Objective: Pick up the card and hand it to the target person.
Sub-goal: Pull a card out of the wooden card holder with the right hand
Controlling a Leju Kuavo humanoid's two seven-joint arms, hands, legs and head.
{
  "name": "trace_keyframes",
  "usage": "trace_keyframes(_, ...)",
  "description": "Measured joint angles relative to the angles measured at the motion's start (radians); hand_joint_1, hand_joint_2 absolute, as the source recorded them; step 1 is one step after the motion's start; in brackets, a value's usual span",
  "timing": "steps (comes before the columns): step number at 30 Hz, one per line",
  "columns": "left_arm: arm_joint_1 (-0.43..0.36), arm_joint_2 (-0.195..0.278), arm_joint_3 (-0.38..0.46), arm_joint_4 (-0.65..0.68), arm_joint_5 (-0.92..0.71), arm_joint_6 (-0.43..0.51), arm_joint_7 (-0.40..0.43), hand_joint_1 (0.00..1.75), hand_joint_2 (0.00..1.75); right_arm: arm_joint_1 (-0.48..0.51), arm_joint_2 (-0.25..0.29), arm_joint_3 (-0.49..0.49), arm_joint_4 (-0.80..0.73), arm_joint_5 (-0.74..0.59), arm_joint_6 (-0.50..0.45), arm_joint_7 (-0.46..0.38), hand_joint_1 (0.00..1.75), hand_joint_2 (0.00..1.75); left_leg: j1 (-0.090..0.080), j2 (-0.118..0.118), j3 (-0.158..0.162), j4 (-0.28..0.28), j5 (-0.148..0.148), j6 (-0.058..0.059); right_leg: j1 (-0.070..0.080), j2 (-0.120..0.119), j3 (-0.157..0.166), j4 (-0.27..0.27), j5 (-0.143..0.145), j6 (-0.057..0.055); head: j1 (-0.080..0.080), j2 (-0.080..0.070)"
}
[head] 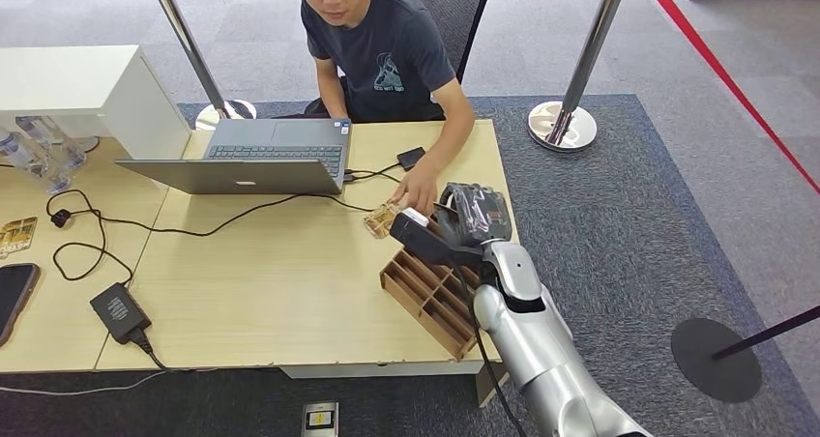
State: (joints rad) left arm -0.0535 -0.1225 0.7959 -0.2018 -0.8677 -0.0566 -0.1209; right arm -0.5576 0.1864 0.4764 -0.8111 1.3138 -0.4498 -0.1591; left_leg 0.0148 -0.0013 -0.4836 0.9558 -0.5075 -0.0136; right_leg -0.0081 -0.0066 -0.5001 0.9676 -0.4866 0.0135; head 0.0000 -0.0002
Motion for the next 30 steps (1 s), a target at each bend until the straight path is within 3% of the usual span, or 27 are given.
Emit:
trace_keyframes(8, 0.0, 0.0, 0.002, 0.0, -0.006, 0.0, 0.0, 0.0, 0.0, 0.015, -0.016, 0.019, -0.081, -0.016, 0.051, -0.024, 1.75, 1.75, 0.0, 0.0, 0.0, 0.0, 0.0, 0.0, 0.0, 0.0, 0.0, 0.0, 0.0, 0.0, 0.0, 0.0)
trace_keyframes(17, 0.0, -0.001, 0.017, 0.0, -0.008, 0.0, -0.004, 0.0, 0.0, 0.05, -0.073, 0.05, -0.288, -0.025, 0.127, -0.024, 1.75, 1.75, 0.0, 0.0, 0.0, 0.0, 0.0, 0.0, 0.0, 0.0, 0.0, 0.0, 0.0, 0.0, 0.0, 0.0)
trace_keyframes(30, -0.002, -0.003, 0.053, 0.0, 0.01, 0.006, 0.005, 0.0, 0.0, 0.022, -0.107, 0.115, -0.459, -0.054, 0.149, -0.052, 1.75, 1.75, 0.0, 0.0, 0.0, 0.0, 0.0, 0.0, 0.0, 0.0, 0.0, 0.0, 0.0, 0.0, 0.0, 0.0)
